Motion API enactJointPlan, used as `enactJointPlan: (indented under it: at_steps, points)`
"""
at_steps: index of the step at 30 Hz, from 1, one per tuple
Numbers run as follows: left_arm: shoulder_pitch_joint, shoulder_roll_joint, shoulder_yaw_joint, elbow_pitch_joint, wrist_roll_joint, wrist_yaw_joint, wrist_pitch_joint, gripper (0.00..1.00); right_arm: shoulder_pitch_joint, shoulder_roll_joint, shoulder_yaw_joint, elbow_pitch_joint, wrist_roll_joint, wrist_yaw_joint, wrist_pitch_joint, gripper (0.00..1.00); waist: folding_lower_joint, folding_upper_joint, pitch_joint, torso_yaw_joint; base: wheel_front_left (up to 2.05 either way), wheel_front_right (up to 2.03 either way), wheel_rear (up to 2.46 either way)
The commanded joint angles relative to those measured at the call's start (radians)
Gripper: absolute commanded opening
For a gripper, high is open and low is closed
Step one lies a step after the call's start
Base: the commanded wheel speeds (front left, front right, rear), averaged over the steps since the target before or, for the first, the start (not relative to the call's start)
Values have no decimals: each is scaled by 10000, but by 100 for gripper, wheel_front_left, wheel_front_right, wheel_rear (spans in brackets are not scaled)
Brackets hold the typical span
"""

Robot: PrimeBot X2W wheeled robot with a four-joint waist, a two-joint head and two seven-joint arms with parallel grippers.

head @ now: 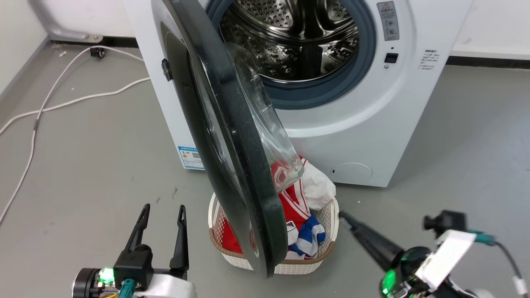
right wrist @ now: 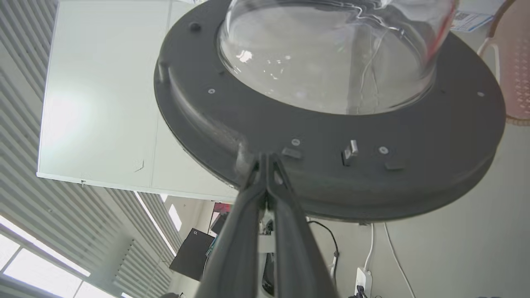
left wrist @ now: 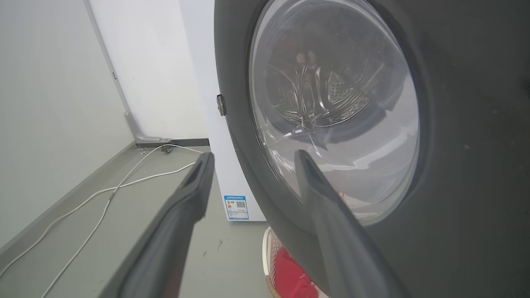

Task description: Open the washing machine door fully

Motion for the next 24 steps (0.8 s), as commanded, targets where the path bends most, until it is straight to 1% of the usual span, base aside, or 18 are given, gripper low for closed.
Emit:
enactJointPlan:
  at_steps: [1,3,5,7,9,13,14,15,17,18,21,24]
  points:
    - [109,60,37,-27,-8,46,-30,100,145,48,-71,-155,-277,25,-200,0,1,0,-74,-67,0,0,0]
    - [209,80,67,-25,-7,65,-30,100,354,98,-354,-462,-960,25,-873,0,1,0,-152,-118,0,0,0]
    - [247,96,95,-26,-12,65,-30,100,417,-14,-512,-740,-2047,25,-1725,0,1,0,-205,-166,0,0,0]
    - [270,92,111,-52,-13,83,-30,100,509,42,-485,-953,-2963,25,-2609,0,1,0,-235,-205,0,0,0]
    - [312,90,118,-62,-12,89,-29,100,620,81,-467,-1179,-3597,27,-3432,0,1,0,-268,-231,0,0,0]
    - [377,86,129,-89,-12,126,-29,100,749,-196,-463,-1233,-5355,25,-5628,0,1,0,-339,-295,0,0,0]
    - [404,86,141,-98,-16,139,-29,100,749,-343,-466,-1103,-5923,25,-6190,0,1,0,-357,-318,0,0,0]
    - [426,84,146,-102,-19,157,-29,100,713,-540,-524,-922,-6752,24,-6591,0,1,0,-373,-344,0,0,0]
    - [445,84,161,-110,-24,173,-29,100,723,-430,-882,-543,-8206,24,-6927,0,1,0,-401,-404,0,0,0]
    - [472,87,178,-116,-27,181,-29,100,680,-330,-1210,-462,-9127,25,-6973,0,1,0,-408,-434,0,0,0]
    - [542,88,195,-124,-34,177,-29,100,683,430,-2309,-756,-11611,24,-6980,0,1,0,-407,-511,0,0,0]
    - [564,85,204,-129,-31,187,-29,100,886,874,-2918,-1137,-13688,13,-6985,0,1,0,-411,-550,0,0,0]
